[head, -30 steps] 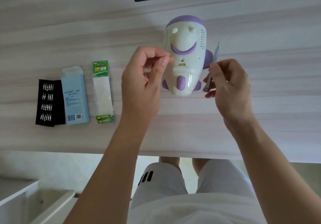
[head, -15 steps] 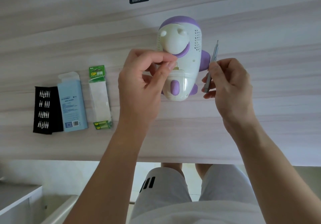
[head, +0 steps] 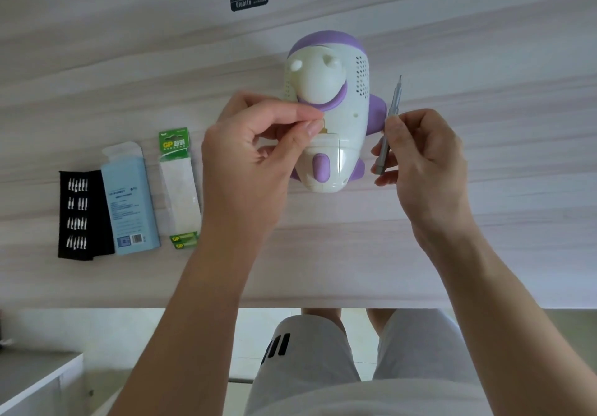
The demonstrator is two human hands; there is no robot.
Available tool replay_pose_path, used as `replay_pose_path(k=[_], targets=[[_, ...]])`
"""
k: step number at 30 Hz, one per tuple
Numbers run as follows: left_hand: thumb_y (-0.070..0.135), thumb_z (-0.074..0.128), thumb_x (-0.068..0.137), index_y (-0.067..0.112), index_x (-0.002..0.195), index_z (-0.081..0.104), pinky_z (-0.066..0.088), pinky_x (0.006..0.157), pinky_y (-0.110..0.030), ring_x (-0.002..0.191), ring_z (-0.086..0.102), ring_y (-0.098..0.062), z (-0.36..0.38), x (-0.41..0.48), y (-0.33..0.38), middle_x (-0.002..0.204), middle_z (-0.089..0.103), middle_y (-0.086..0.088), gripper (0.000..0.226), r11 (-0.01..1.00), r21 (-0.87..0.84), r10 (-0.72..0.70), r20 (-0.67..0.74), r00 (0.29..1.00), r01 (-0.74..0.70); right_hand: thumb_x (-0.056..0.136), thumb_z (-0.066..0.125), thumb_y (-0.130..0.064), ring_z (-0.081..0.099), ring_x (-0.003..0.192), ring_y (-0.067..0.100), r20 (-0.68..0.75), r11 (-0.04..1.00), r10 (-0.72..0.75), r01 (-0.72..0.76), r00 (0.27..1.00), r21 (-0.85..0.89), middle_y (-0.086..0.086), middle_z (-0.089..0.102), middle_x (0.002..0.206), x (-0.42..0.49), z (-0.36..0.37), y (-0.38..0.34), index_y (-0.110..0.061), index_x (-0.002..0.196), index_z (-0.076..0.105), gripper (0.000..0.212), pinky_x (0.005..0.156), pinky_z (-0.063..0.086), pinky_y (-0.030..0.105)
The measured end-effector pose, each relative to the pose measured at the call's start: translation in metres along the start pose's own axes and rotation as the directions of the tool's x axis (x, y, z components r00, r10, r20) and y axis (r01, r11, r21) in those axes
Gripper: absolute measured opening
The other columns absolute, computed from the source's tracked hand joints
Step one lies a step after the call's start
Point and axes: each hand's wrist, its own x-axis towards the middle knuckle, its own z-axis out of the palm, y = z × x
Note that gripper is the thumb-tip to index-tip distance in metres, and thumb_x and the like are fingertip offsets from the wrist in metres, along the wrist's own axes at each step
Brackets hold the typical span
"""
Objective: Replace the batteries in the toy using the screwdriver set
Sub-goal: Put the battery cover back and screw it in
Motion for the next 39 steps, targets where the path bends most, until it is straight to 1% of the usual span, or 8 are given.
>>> replay_pose_path(k=[9,14,17,22,26,28,33,39], targets=[[0.016,0.079,0.084,0.032,0.091,0.073,0.049,0.065,-0.011,0.072,0.067,-0.008,0.001,0.004,0.009,0.091,0.066,-0.002,0.019,0.988,0.156,-0.022,-0.003,1.000,0.022,0.103,0.050,-0.018,0.058,0.057,0.012,-0.008,1.000,0.013,-0.012,1.000,0.016,0.002,0.063,0.070,0.002,-0.001,0.001,-0.009,0.091,0.056,0.016,0.049,0.052,0.024],[0.010,0.080,0.082,0.025,0.088,0.076,0.051,0.057,-0.013,0.067,0.069,-0.013,0.003,0.007,0.015,0.085,0.070,-0.008,0.017,0.987,0.040,-0.159,0.028,0.987,0.158,0.103,0.050,-0.017,0.058,0.057,0.011,-0.001,1.000,0.015,-0.015,1.000,0.027,0.003,0.064,0.071,0.002,-0.001,0.001,-0.010,0.091,0.055,0.015,0.049,0.052,0.024],[0.004,0.078,0.082,0.019,0.084,0.075,0.046,0.051,-0.011,0.052,0.058,-0.003,0.005,0.007,0.018,0.069,0.069,0.003,0.015,0.960,-0.081,-0.264,0.039,0.964,0.267,0.104,0.049,-0.017,0.058,0.057,0.012,0.007,0.999,0.014,-0.015,1.000,0.029,0.005,0.064,0.072,0.003,-0.001,0.001,-0.010,0.092,0.056,0.015,0.049,0.052,0.023],[0.001,0.076,0.082,0.015,0.082,0.073,0.043,0.047,-0.013,0.052,0.055,-0.002,0.007,0.006,0.015,0.072,0.065,0.002,0.014,0.903,-0.215,-0.372,0.044,0.927,0.372,0.104,0.049,-0.017,0.059,0.058,0.012,0.015,0.999,0.016,-0.016,1.000,0.037,0.007,0.065,0.073,0.003,-0.001,0.001,-0.009,0.092,0.056,0.016,0.049,0.052,0.024],[0.004,0.077,0.082,0.016,0.082,0.075,0.048,0.052,-0.016,0.056,0.059,-0.008,0.005,0.004,0.011,0.078,0.071,-0.009,0.013,0.939,-0.154,-0.307,0.030,0.951,0.308,0.104,0.049,-0.017,0.058,0.058,0.013,0.012,0.999,0.026,-0.026,1.000,0.045,0.011,0.065,0.074,0.004,-0.001,0.001,-0.010,0.091,0.055,0.016,0.049,0.052,0.025],[0.012,0.079,0.082,0.021,0.084,0.076,0.054,0.056,-0.026,0.062,0.065,-0.016,0.004,0.003,0.008,0.084,0.072,-0.013,0.011,0.975,-0.047,-0.215,0.012,0.977,0.215,0.104,0.049,-0.018,0.058,0.058,0.013,0.012,0.999,0.027,-0.028,1.000,0.045,0.012,0.065,0.075,0.004,-0.001,0.001,-0.012,0.089,0.055,0.016,0.050,0.052,0.026],[0.019,0.075,0.085,0.033,0.085,0.071,0.057,0.067,-0.043,0.069,0.068,-0.018,0.004,0.002,0.006,0.087,0.067,-0.003,0.014,0.988,0.142,-0.057,-0.009,0.998,0.058,0.104,0.049,-0.018,0.058,0.058,0.012,0.012,0.999,0.028,-0.029,1.000,0.040,0.003,0.064,0.072,0.005,0.000,0.000,-0.015,0.087,0.055,0.017,0.050,0.053,0.025],[0.018,0.073,0.088,0.028,0.091,0.071,0.055,0.065,-0.030,0.071,0.066,-0.017,0.005,-0.002,0.004,0.091,0.064,-0.002,0.011,0.983,0.181,0.028,-0.015,0.999,-0.025,0.104,0.049,-0.019,0.057,0.056,0.010,0.012,0.998,0.034,-0.034,0.999,0.044,-0.002,0.061,0.067,0.007,0.000,0.001,-0.017,0.085,0.054,0.019,0.049,0.051,0.023]])
